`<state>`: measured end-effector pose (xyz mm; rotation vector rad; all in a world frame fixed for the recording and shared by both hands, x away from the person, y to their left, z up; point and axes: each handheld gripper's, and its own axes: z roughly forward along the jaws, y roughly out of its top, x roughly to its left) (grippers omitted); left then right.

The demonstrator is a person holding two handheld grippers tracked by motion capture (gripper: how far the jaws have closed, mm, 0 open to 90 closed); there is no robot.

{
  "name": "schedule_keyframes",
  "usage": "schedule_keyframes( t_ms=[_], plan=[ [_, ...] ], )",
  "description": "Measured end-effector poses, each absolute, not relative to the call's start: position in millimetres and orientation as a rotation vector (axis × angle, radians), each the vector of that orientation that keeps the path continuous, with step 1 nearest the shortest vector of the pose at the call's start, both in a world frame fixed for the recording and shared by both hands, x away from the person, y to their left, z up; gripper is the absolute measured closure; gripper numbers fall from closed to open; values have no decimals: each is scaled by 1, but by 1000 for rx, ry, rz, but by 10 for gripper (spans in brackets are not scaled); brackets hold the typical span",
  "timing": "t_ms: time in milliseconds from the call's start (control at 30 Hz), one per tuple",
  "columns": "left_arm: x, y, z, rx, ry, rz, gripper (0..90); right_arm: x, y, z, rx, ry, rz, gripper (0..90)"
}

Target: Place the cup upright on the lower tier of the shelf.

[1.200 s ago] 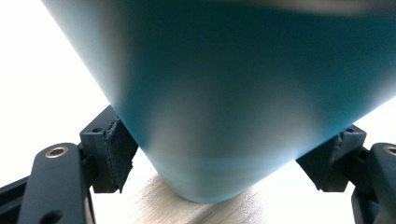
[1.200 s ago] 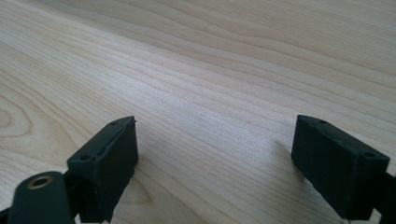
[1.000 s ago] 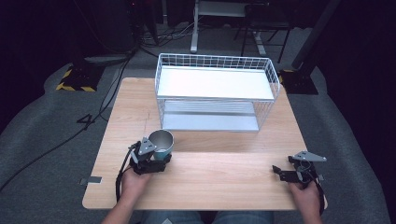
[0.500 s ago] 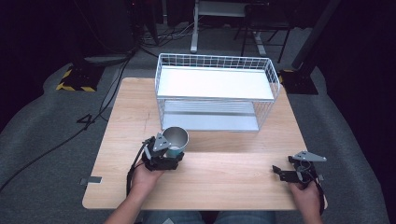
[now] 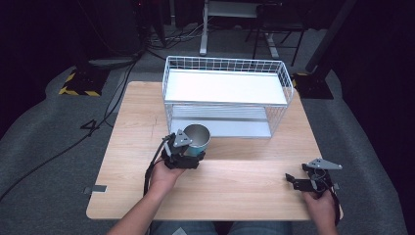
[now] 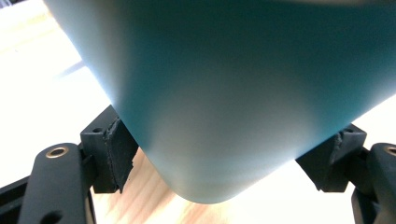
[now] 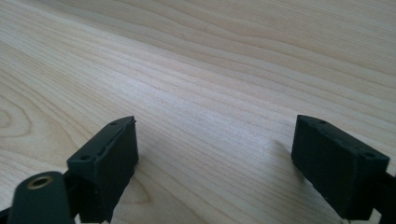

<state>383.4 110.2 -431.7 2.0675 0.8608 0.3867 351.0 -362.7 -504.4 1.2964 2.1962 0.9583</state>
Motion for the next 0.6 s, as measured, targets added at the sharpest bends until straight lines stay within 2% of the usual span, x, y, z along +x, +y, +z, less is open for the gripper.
schedule_keyframes(
  t_ms=[600],
  plan=[
    [421,84,-430,2007,910,344,230,351,-363,-504,1297,2196,958,150]
  ],
)
